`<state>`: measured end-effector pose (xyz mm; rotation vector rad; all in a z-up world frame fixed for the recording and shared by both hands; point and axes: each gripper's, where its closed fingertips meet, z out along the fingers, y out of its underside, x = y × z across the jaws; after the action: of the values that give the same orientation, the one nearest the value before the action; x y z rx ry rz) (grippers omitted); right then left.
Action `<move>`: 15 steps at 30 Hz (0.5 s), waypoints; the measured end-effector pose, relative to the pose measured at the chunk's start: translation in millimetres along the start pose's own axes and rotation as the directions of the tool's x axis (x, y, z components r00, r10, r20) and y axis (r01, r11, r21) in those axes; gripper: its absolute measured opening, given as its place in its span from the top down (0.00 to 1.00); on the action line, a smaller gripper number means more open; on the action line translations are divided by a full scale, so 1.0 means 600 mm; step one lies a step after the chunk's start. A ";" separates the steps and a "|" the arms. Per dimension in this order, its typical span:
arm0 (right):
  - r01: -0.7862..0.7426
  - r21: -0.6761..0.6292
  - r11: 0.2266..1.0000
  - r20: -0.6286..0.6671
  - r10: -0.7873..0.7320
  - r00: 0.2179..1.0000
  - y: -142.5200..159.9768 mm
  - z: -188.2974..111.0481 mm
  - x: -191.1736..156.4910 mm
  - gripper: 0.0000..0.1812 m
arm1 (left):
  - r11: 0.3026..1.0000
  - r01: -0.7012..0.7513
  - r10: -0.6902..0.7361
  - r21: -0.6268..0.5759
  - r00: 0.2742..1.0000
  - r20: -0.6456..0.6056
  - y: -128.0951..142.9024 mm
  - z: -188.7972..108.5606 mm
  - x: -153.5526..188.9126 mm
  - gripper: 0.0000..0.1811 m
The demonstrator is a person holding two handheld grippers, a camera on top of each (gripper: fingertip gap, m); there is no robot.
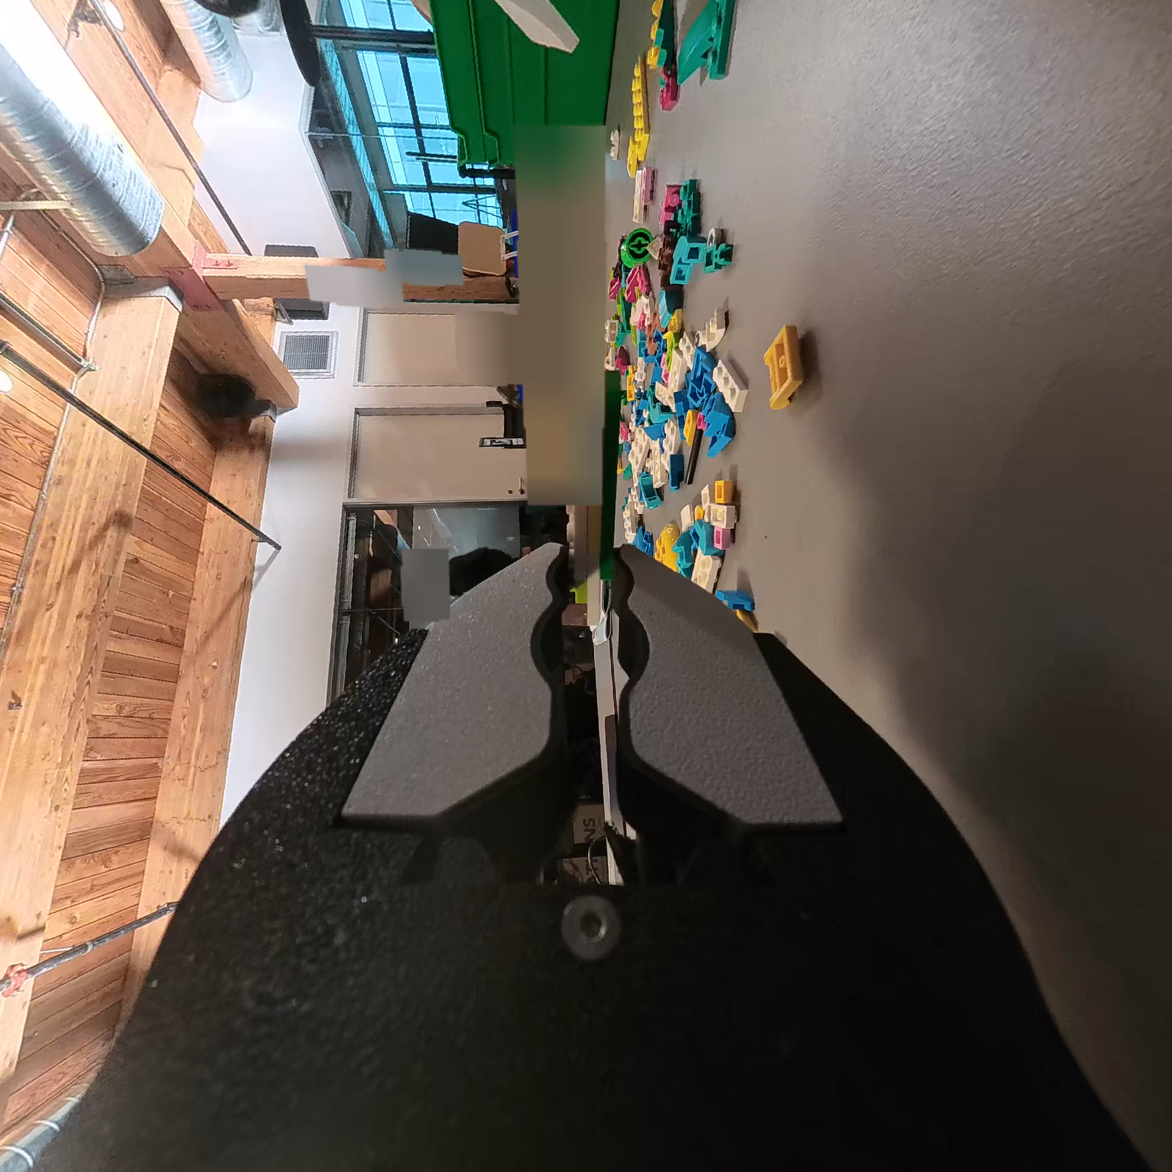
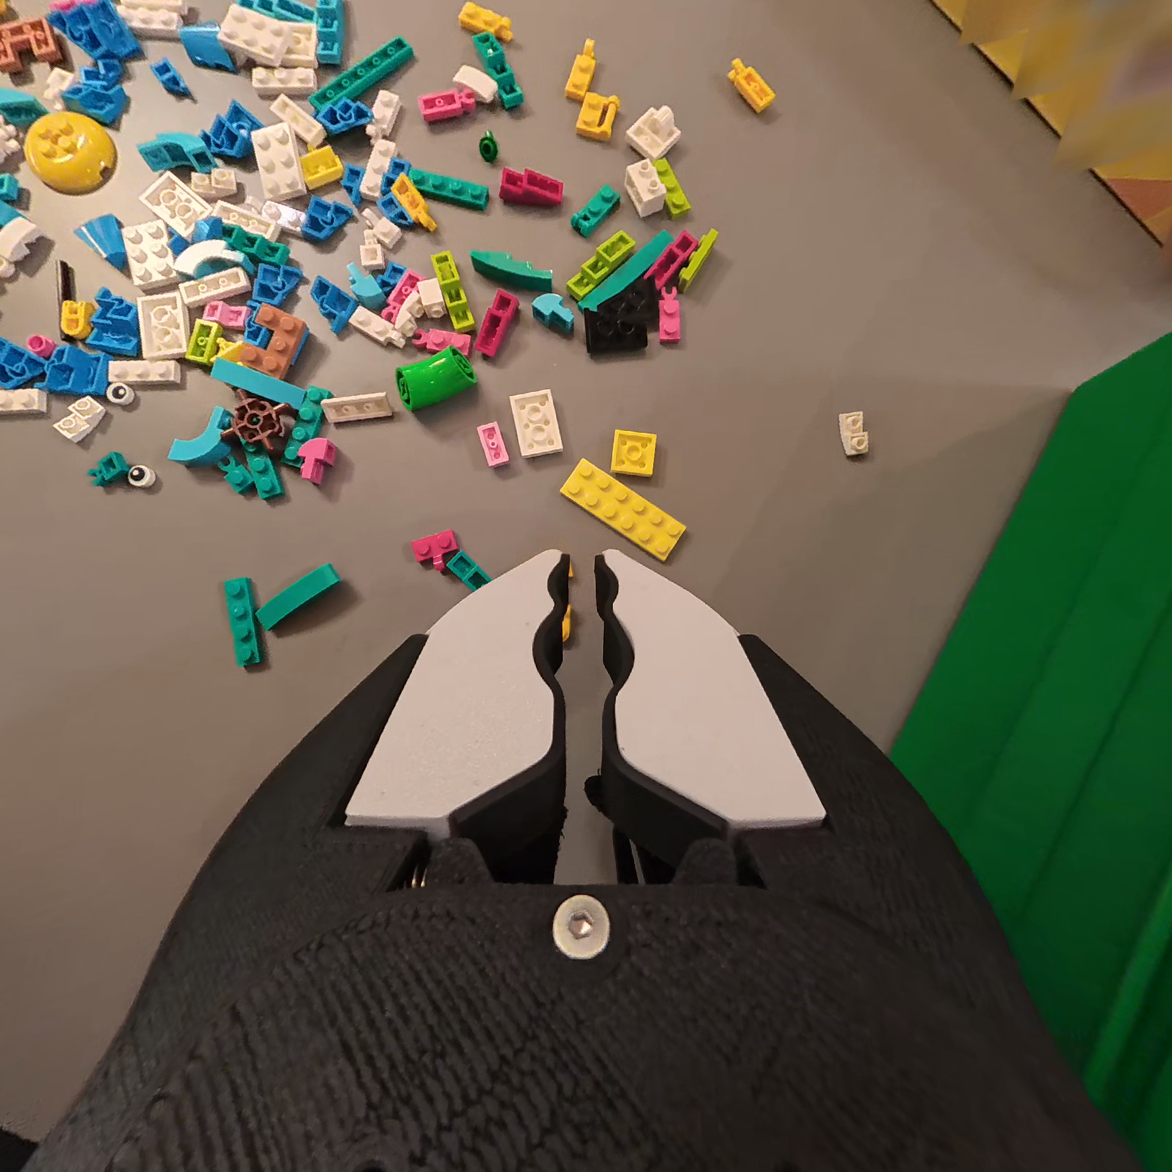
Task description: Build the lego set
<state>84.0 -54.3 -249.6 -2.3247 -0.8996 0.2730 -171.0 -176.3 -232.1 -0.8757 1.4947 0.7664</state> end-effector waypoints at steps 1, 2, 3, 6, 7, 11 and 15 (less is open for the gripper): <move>-0.003 0.001 1.000 -0.002 0.003 1.000 0.000 0.002 0.001 0.97 | 1.000 0.000 0.000 0.000 1.000 0.000 0.000 0.000 0.000 0.93; -0.004 0.003 1.000 -0.003 0.004 1.000 -0.001 0.004 0.002 0.97 | 1.000 -0.001 0.001 0.000 1.000 -0.002 0.000 0.000 0.000 0.93; -0.005 0.007 1.000 -0.001 0.005 1.000 -0.002 0.005 0.002 0.97 | 1.000 -0.002 0.002 0.000 1.000 -0.003 0.000 0.000 0.001 0.93; 0.031 0.044 0.999 0.055 -0.033 0.998 -0.019 0.013 -0.013 0.97 | 1.000 -0.005 0.005 0.002 1.000 -0.004 -0.001 0.001 0.001 0.94; 0.053 0.065 0.996 0.088 -0.059 0.994 -0.034 0.018 -0.021 0.97 | 1.000 -0.005 0.005 0.003 1.000 -0.004 -0.002 0.001 0.001 0.94; 0.399 0.150 0.905 0.205 -0.423 0.883 -0.117 0.049 -0.054 0.95 | 1.000 -0.010 0.010 0.006 1.000 -0.005 -0.004 0.001 0.002 0.93; 0.674 0.159 0.722 0.272 -0.688 0.673 -0.186 0.108 -0.059 0.91 | 1.000 -0.007 0.007 -0.001 1.000 0.001 0.000 0.000 0.000 0.94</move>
<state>-27.7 17.2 -232.5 -1.7480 -1.8316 0.3340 -171.0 -176.2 -231.9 -0.8710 1.4970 0.7721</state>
